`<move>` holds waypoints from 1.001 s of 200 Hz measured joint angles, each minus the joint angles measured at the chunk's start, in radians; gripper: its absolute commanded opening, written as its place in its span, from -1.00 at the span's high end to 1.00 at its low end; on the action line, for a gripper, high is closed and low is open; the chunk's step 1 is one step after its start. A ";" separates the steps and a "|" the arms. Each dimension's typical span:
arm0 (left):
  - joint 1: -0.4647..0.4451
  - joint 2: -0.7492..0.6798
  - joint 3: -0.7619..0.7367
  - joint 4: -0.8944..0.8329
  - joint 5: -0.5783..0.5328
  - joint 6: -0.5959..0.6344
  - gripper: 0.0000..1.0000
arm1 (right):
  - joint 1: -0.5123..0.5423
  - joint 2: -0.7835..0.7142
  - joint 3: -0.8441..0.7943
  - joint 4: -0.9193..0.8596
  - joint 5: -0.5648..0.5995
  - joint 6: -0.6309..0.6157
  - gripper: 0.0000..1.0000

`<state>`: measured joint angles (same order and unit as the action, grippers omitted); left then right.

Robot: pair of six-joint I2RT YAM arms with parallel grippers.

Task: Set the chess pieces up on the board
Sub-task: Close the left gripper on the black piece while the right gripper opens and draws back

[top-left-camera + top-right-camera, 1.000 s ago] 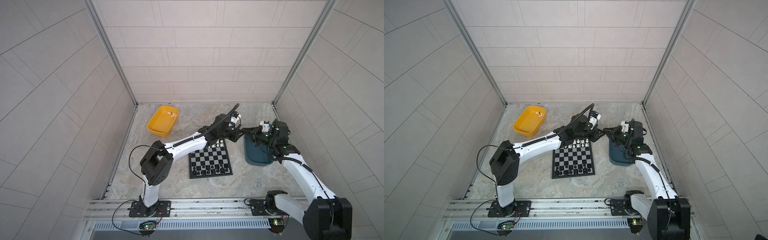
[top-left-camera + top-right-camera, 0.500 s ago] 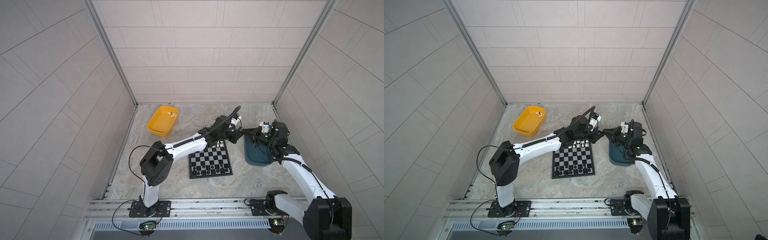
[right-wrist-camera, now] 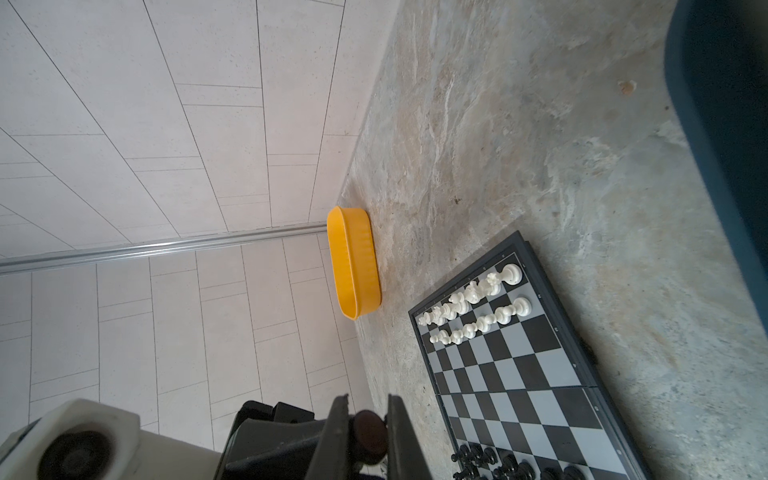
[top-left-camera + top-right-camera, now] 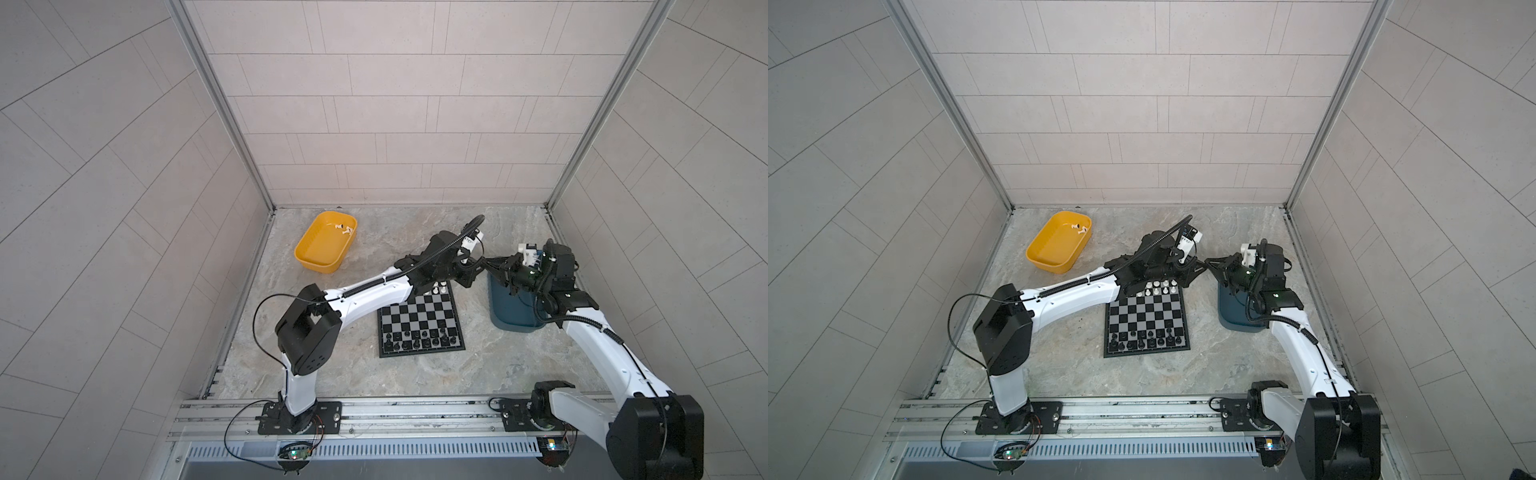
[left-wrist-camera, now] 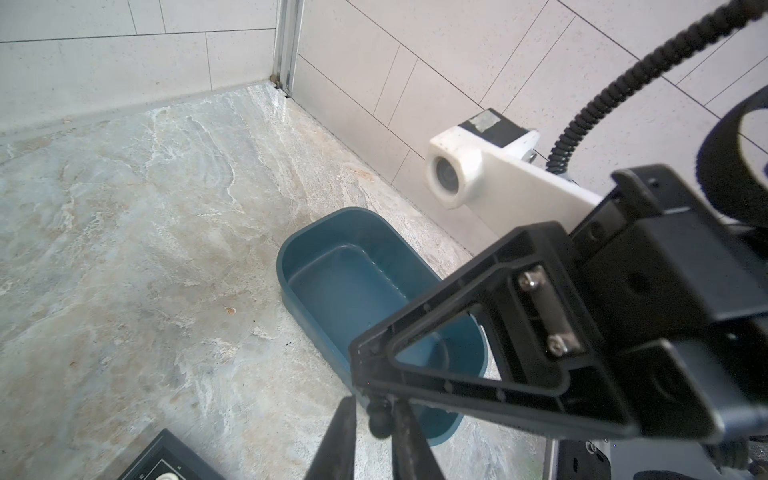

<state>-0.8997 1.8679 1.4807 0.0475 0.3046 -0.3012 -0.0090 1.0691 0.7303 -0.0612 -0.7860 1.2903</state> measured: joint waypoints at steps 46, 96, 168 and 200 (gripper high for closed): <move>-0.002 0.000 0.000 -0.001 -0.011 0.002 0.85 | 0.003 0.000 -0.002 0.001 0.001 -0.004 1.00; -0.005 -0.007 0.000 -0.026 -0.021 -0.032 1.00 | 0.007 0.000 -0.002 -0.004 -0.003 -0.015 0.77; 0.007 -0.187 -0.106 -0.245 -0.018 -0.071 1.00 | 0.015 -0.015 0.111 -0.132 -0.005 -0.180 -0.27; -0.004 -0.180 -0.039 -0.550 -0.012 0.012 1.00 | 0.016 -0.080 0.146 -0.299 0.100 -0.373 -0.58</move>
<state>-0.9035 1.6882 1.4418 -0.5022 0.2928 -0.2893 0.0067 0.9894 0.8761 -0.3603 -0.6857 0.9173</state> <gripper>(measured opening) 0.106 0.750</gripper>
